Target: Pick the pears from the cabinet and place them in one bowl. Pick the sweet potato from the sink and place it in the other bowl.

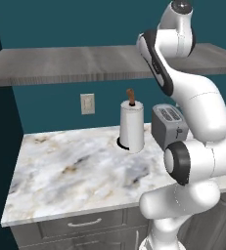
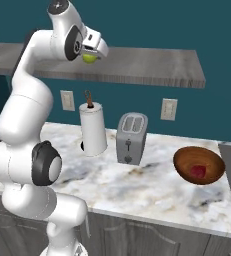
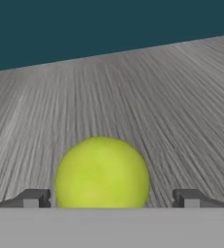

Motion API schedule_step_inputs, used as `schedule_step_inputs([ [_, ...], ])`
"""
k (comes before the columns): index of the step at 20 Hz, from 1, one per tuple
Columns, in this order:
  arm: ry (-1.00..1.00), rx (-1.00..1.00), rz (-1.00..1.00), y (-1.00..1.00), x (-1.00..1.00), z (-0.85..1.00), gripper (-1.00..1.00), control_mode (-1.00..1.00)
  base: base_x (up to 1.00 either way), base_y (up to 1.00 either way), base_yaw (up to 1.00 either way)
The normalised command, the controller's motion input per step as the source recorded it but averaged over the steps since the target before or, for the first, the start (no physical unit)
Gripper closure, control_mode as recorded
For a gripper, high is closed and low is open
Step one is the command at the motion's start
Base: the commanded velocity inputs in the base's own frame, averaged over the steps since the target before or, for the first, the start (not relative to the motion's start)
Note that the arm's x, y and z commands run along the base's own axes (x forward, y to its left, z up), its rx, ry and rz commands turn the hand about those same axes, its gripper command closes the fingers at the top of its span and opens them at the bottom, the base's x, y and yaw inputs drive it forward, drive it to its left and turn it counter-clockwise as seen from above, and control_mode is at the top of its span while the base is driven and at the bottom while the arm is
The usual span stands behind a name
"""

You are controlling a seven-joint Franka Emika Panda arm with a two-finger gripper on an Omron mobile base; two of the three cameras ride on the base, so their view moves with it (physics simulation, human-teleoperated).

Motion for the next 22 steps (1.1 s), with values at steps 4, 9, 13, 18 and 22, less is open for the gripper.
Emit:
schedule_step_inputs([
  [4,0.01,0.0,0.0,0.0,0.19,-0.06,-1.0,-1.0,0.0,0.0,0.0],
  [9,0.0,0.0,0.0,0.0,0.04,0.0,-1.0,-1.0,0.0,0.0,0.0],
  [13,0.0,0.0,0.0,0.0,0.0,0.0,1.0,-1.0,0.0,0.0,0.0],
  [18,0.0,0.0,0.0,0.0,0.0,0.0,1.0,-1.0,0.0,0.0,0.0],
  [22,0.0,0.0,0.0,0.0,0.0,0.0,1.0,-1.0,0.0,0.0,0.0],
])
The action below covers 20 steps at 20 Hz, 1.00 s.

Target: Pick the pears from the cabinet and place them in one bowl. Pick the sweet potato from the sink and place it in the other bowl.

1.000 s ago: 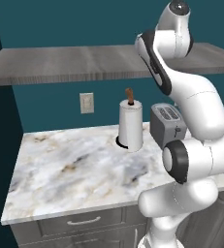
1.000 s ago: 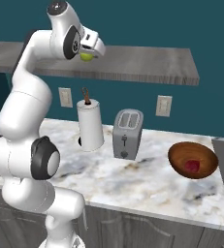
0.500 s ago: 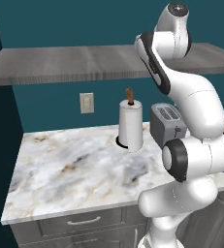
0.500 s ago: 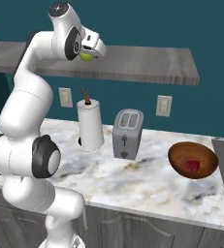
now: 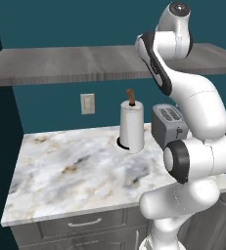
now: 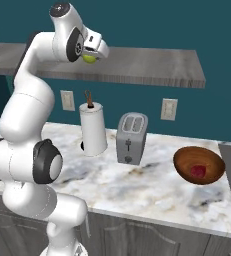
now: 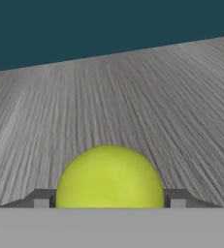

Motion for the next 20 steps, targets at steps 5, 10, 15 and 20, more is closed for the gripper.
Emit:
schedule_step_inputs([
  [5,-0.05,0.0,0.0,0.03,-0.3,0.18,1.0,-1.0,0.0,0.0,0.0],
  [10,-0.18,0.0,0.0,0.0,-0.97,0.63,1.0,-1.0,0.0,0.0,0.0],
  [15,-0.13,0.0,0.0,0.0,-1.0,0.16,1.0,-1.0,0.0,0.0,0.0],
  [20,-0.03,0.03,0.0,0.09,-1.0,0.0,1.0,-1.0,0.0,0.0,0.0],
])
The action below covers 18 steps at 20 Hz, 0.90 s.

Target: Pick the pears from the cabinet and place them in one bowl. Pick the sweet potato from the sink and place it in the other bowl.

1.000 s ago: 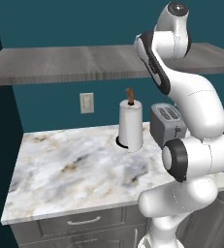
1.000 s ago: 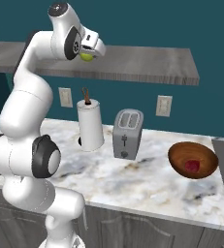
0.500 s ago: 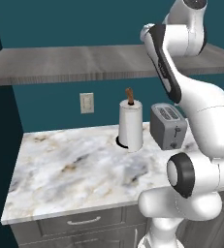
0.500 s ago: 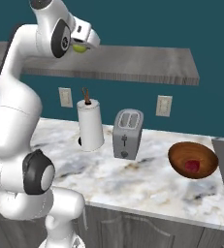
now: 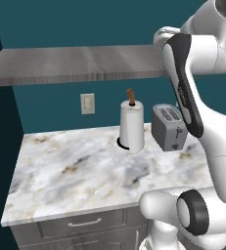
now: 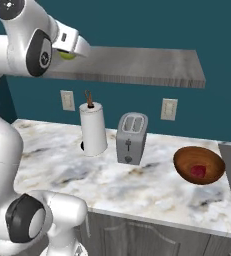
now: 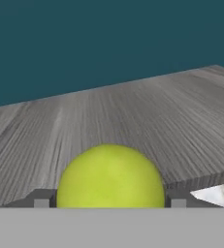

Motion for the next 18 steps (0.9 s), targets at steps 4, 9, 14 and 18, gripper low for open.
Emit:
schedule_step_inputs([
  [4,0.0,0.03,0.01,0.1,-1.0,0.02,1.0,-1.0,0.0,0.0,0.0],
  [9,0.03,0.02,0.01,0.0,-0.95,0.07,1.0,-1.0,0.0,0.0,0.0],
  [14,0.11,0.0,0.0,0.0,-0.81,-0.02,1.0,-1.0,0.0,0.0,0.0],
  [18,0.17,0.0,0.0,0.0,-0.63,-0.02,1.0,-1.0,0.0,0.0,0.0],
])
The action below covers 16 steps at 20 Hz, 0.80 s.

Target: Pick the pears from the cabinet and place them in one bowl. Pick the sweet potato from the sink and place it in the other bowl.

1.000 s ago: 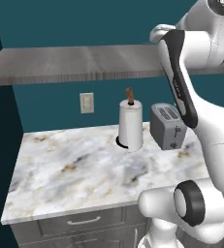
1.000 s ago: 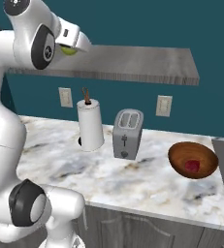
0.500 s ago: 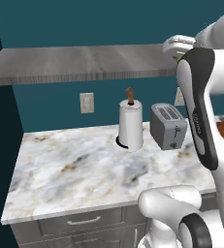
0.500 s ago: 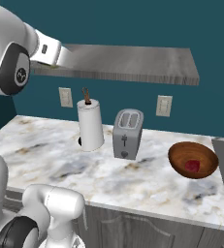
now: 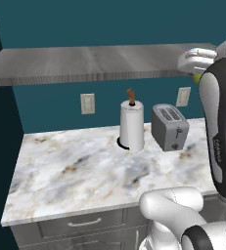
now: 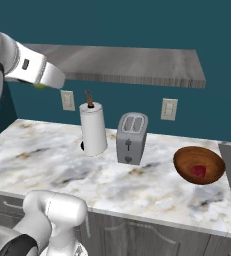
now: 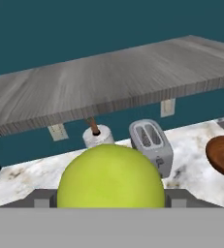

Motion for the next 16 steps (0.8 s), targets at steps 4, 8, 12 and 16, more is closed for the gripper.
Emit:
schedule_step_inputs([
  [4,0.21,0.0,0.0,0.0,-0.42,-0.14,1.0,-1.0,0.0,0.0,0.0],
  [8,0.23,0.0,0.0,0.0,-0.16,-0.41,1.0,-1.0,0.0,0.0,0.0],
  [12,0.04,-0.03,0.0,0.0,-0.02,-0.72,1.0,-1.0,0.0,0.0,0.0],
  [16,-0.03,-0.03,0.0,0.0,-0.21,-0.61,1.0,-1.0,0.0,0.0,0.0],
])
